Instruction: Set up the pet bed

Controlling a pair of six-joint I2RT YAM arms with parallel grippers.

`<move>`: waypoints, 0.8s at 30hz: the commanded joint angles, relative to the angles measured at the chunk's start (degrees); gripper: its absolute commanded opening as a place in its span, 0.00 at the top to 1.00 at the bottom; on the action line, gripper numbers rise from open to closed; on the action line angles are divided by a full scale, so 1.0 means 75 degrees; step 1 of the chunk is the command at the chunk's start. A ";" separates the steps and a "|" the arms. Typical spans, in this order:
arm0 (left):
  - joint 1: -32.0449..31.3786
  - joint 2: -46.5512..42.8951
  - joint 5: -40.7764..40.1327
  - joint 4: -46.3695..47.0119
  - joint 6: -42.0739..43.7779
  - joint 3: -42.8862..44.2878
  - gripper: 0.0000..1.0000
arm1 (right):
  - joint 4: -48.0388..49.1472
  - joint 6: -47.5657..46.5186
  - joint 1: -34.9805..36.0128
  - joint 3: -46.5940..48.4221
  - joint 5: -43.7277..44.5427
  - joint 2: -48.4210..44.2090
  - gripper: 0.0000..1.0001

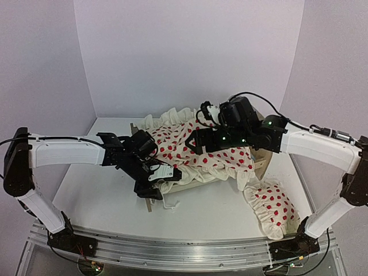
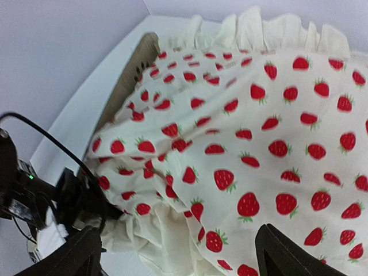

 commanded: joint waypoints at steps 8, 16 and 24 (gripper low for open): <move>0.0043 0.0930 -0.0263 -0.1137 -0.0329 0.0782 0.99 | -0.0081 -0.0259 0.0088 -0.0883 -0.2257 -0.0300 0.16; 0.0849 0.1087 0.0613 -0.1951 -0.0461 0.2854 1.00 | 0.5535 -0.2541 0.1864 -0.4800 -0.1012 -0.1199 0.46; 0.1000 0.1237 0.0839 -0.2201 -0.0471 0.3630 1.00 | 0.9582 -0.4840 0.2149 -0.3810 0.0052 0.2962 0.51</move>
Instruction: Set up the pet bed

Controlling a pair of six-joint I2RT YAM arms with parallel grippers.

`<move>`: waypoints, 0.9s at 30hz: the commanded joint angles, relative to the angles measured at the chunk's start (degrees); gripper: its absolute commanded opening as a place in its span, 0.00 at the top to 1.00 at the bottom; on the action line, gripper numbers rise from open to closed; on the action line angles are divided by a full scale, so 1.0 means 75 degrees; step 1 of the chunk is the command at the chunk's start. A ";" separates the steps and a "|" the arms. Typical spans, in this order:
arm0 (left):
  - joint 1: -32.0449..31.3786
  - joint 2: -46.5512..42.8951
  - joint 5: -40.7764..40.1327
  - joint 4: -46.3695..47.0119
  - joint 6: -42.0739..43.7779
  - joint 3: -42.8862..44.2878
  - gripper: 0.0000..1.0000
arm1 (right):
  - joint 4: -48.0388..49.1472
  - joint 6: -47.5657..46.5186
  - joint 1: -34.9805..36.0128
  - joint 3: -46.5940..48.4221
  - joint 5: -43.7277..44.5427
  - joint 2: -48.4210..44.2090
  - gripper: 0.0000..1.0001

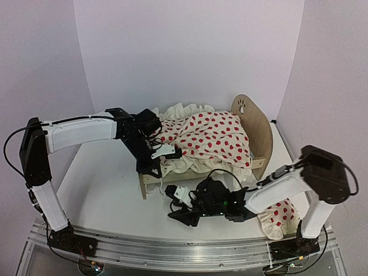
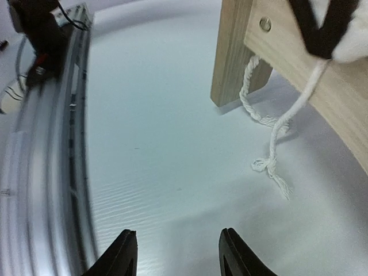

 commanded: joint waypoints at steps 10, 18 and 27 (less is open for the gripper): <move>0.0146 -0.0185 0.1077 0.0049 -0.0245 0.1249 1.00 | 0.3712 -0.2241 -0.0242 0.2772 0.1706 0.3752 0.52; 0.0181 -0.0032 0.1315 -0.0110 -0.0320 0.1666 1.00 | 0.3716 -0.2300 -0.0336 0.3537 0.2033 0.4642 0.53; 0.0223 0.0074 0.1552 -0.0272 -0.0409 0.1881 1.00 | 0.3705 -0.2416 -0.0490 0.3788 0.2895 0.4947 0.80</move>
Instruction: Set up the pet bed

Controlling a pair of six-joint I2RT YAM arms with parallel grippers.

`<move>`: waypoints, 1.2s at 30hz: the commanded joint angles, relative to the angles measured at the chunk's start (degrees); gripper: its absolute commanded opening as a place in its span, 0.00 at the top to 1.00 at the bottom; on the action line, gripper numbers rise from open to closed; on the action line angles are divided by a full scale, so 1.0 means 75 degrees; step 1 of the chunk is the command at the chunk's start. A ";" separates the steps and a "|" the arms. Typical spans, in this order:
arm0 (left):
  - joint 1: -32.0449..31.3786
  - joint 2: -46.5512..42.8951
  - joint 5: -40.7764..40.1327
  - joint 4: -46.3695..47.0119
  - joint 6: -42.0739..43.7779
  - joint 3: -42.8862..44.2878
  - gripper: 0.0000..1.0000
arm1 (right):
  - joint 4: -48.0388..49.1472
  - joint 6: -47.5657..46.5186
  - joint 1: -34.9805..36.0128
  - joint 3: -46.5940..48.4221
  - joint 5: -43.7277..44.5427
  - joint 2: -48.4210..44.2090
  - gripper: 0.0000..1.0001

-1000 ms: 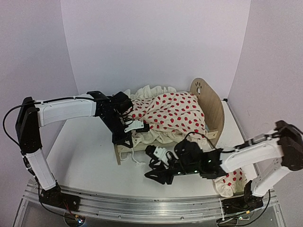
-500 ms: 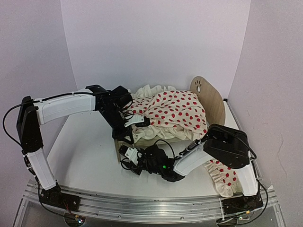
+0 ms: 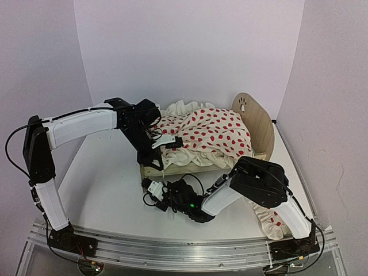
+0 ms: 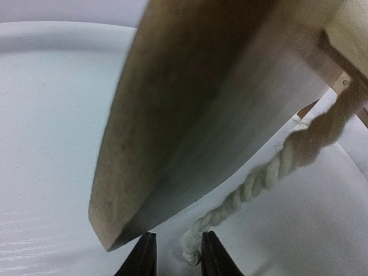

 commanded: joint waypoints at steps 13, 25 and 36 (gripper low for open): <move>0.0926 -0.0572 0.0010 0.2275 0.1345 -0.1501 1.00 | -0.1573 0.2219 -0.0002 -0.2125 -0.2217 -0.2915 1.00; 0.1146 -0.0760 0.1095 0.2885 0.2105 -0.2212 0.46 | -0.2829 0.3749 -0.0087 -0.1682 -0.3858 -0.3284 1.00; 0.1529 -0.3256 0.2744 0.3019 0.2443 -0.3588 0.00 | -0.4595 0.5056 -0.0461 -0.0932 -0.5189 -0.3322 1.00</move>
